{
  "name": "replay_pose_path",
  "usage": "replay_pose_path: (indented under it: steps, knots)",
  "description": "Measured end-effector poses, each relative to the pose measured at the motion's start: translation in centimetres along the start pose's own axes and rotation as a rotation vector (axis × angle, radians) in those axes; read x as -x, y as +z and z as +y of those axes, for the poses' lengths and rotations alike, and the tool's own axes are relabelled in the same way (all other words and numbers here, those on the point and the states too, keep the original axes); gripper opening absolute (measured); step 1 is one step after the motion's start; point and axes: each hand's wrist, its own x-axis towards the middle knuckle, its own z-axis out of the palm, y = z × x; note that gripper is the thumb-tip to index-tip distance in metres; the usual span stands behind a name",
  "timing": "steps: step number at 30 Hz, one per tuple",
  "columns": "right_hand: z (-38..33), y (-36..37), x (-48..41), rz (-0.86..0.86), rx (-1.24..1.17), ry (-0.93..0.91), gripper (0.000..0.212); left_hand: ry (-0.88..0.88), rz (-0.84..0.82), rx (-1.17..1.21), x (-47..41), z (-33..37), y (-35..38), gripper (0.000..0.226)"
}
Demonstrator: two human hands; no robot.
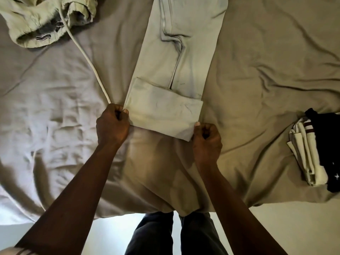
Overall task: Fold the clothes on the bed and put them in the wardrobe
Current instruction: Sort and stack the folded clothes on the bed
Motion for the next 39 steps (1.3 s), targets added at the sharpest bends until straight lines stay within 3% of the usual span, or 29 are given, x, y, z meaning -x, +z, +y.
replay_pose_path:
  steps: [4, 7, 11, 19, 22, 24, 27, 30, 33, 36, 39]
  knots:
    - [-1.6, -1.0, 0.6, -0.204, 0.14, -0.045, 0.054, -0.071, -0.035, 0.264, 0.2, -0.7, -1.1, 0.019]
    - [-3.3, -3.0, -0.1, -0.25, -0.019, -0.086, 0.044, -0.048, -0.107, 0.469, 0.5, 0.4, -3.6, 0.021]
    - [-8.7, -5.4, -2.3, -0.422, -0.433, 0.052, 0.015, 0.042, -0.243, 0.645, -1.0, 6.2, -7.1, 0.006]
    - [-17.7, -4.0, -11.7, -0.381, -0.512, 0.097, 0.017, -0.056, -0.494, 0.638, -11.5, 18.6, -5.7, 0.008]
    - [-17.5, -1.8, -14.4, -0.212, -0.382, 0.001, 0.03, -0.071, -0.409, 0.535, -13.8, 19.1, -3.3, 0.02]
    - [-15.4, -0.4, -15.4, -0.177, -0.197, -0.008, 0.05, -0.084, -0.225, 0.368, -13.8, 18.0, -1.4, 0.041]
    - [-12.4, 0.1, -13.3, -0.19, 0.006, -0.016, 0.056, -0.056, 0.012, 0.027, -10.7, 14.6, 1.3, 0.046]
    - [-10.0, 1.0, -11.6, -0.145, 0.085, -0.096, 0.046, 0.009, 0.03, -0.079, -8.7, 12.0, 3.1, 0.061]
    - [-9.5, 2.1, -11.1, -0.002, 0.092, -0.133, 0.025, 0.024, 0.043, -0.105, -9.3, 11.3, 3.3, 0.061]
    - [-10.0, 2.3, -10.9, 0.107, -0.055, -0.103, 0.03, 0.07, 0.044, -0.057, -9.4, 11.3, 2.6, 0.055]
    - [-10.2, 2.5, -11.2, 0.1, 0.001, -0.161, 0.033, 0.111, 0.019, -0.003, -9.1, 10.6, 2.2, 0.049]
